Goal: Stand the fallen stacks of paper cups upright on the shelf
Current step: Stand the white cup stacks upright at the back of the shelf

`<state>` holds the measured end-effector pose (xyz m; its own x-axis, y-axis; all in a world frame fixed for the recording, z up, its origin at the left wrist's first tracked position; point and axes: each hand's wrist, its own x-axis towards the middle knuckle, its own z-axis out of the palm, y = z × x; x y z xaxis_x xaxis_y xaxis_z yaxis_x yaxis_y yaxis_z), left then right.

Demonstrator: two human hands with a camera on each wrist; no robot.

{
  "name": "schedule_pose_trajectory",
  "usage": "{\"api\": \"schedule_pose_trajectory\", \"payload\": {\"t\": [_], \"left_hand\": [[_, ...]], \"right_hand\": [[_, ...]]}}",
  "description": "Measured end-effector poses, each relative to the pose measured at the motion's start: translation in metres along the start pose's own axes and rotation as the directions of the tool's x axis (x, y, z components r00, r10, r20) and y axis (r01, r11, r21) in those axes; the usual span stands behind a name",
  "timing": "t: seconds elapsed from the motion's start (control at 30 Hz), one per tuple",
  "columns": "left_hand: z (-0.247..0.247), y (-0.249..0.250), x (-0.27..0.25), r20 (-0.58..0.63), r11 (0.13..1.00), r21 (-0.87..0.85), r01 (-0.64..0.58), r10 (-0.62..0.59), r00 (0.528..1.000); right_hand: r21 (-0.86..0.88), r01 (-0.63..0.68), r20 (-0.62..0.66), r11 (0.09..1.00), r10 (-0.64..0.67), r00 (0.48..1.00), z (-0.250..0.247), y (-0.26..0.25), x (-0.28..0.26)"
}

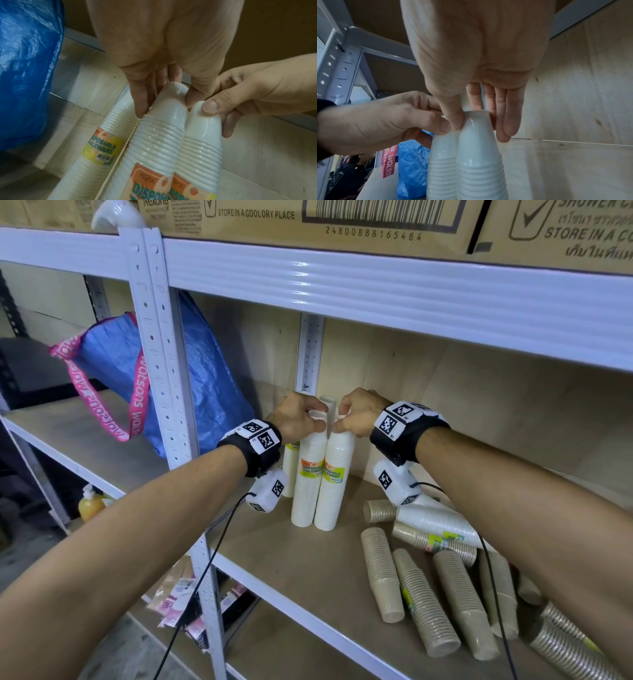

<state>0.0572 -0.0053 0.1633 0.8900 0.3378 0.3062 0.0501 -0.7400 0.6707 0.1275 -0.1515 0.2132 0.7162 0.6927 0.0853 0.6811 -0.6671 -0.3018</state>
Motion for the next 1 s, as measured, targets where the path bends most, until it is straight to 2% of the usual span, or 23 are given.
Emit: {"api": "schedule_pose_trajectory", "payload": {"t": [0.2, 0.33, 0.5, 0.77, 1.0], "left_hand": [[0.0, 0.0, -0.001, -0.01, 1.0, 0.017, -0.026, 0.026, 1.0], [0.001, -0.001, -0.001, -0.005, 1.0, -0.002, -0.009, 0.009, 1.0], [0.001, 0.0, -0.001, 0.005, 1.0, -0.017, -0.002, 0.002, 1.0], [-0.014, 0.01, 0.004, 0.069, 0.999, 0.016, 0.034, -0.035, 0.997], [-0.034, 0.008, 0.005, 0.015, 0.997, 0.054, 0.049, -0.05, 0.999]], "right_hand": [[-0.013, 0.018, 0.032, 1.0, -0.017, 0.999, 0.001, -0.001, 0.001], [-0.018, 0.004, 0.005, 1.0, -0.003, 1.0, 0.0, -0.002, 0.001], [0.021, -0.008, 0.035, 1.0, 0.007, 0.999, 0.002, -0.001, 0.003], [0.076, -0.018, 0.032, 0.997, 0.016, 0.999, 0.001, -0.004, 0.006], [0.111, 0.024, -0.022, 0.994, -0.022, 1.0, 0.006, -0.018, 0.014]]}}
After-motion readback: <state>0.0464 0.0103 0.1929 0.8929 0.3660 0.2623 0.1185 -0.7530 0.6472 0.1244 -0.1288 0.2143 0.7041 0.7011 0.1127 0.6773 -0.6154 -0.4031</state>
